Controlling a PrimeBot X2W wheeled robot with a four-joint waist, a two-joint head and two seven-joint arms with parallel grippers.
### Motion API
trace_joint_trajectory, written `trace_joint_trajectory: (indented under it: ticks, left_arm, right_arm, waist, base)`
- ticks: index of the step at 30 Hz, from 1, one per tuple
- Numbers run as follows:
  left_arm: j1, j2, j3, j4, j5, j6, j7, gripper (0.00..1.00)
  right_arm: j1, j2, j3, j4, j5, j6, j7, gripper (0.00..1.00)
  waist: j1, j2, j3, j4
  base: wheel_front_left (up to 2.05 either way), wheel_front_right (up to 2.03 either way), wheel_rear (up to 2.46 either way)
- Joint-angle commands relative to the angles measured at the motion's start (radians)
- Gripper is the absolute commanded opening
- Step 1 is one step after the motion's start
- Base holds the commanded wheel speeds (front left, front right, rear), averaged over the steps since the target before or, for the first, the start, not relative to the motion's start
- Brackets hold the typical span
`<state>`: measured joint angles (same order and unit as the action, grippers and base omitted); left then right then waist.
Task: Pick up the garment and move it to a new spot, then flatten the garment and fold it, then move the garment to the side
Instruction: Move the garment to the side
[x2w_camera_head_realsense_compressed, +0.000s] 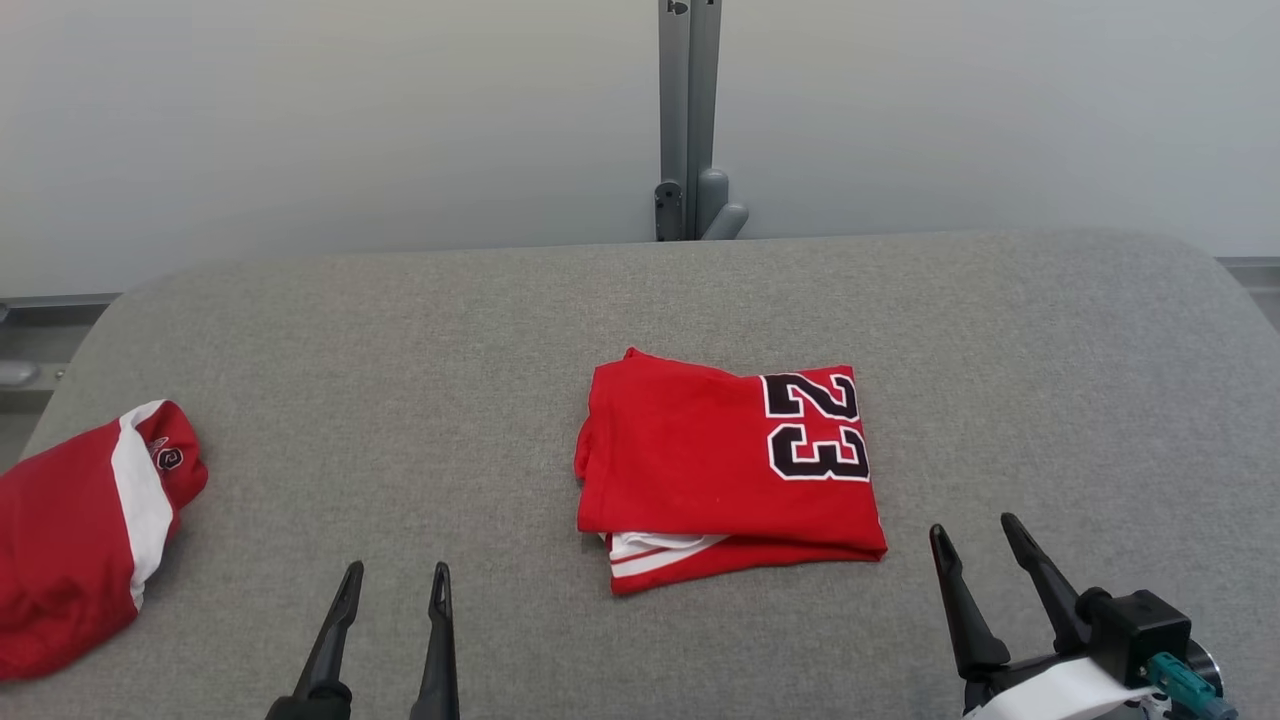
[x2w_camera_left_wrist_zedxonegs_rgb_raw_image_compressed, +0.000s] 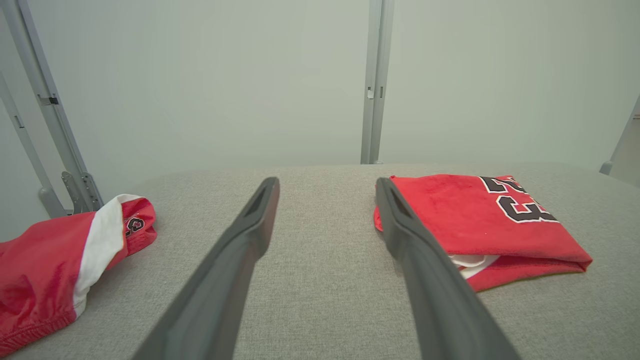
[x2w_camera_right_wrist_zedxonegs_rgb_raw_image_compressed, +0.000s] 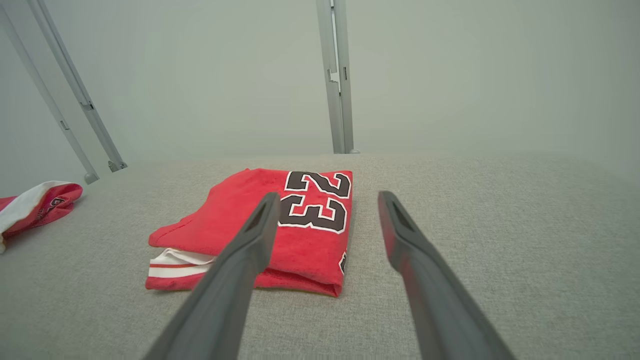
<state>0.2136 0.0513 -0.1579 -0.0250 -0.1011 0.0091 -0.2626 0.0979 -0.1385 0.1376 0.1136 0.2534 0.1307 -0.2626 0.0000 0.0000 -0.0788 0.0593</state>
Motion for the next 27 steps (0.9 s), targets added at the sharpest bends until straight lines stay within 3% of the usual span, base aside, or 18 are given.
trace_joint_trajectory:
  ticks: [1, 8, 18, 22, 27]
  left_arm:
    - [-0.008, -0.001, 0.003, 0.001, 0.006, 0.002, -0.003, 1.0]
    - [-0.021, -0.001, -0.014, 0.007, 0.011, -0.006, -0.003, 1.0]
    - [-0.052, -0.001, -0.037, 0.018, 0.017, -0.02, -0.003, 1.0]
    - [-0.076, -0.001, -0.047, 0.02, 0.01, -0.025, -0.003, 1.0]
    - [-0.101, -0.001, -0.071, 0.03, 0.037, -0.033, -0.003, 1.0]
  right_arm:
    - [-0.004, 0.001, 0.002, 0.013, 0.017, 0.0, -0.002, 1.0]
    - [-0.105, -0.028, 0.075, 0.173, 0.1, 0.0, -0.002, 1.0]
    - [-0.369, -0.099, 0.188, 0.482, 0.479, 0.0, 0.001, 1.0]
    - [-0.445, -0.148, 0.241, 0.532, 0.639, 0.0, 0.055, 1.0]
    - [-0.491, -0.203, 0.297, 0.538, 0.755, 0.0, 0.088, 1.0]
  waist:
    - [0.0, 0.0, 0.001, 0.003]
    - [0.0, 0.0, 0.028, 0.012]
    - [0.0, 0.0, 0.083, 0.071]
    - [0.0, 0.0, 0.129, 0.103]
    - [0.0, 0.0, 0.173, 0.132]
  base:
    - [0.0, 0.0, 0.0]
    - [0.0, 0.0, 0.0]
    - [0.0, 0.0, 0.0]
    - [0.0, 0.0, 0.0]
    - [0.0, 0.0, 0.0]
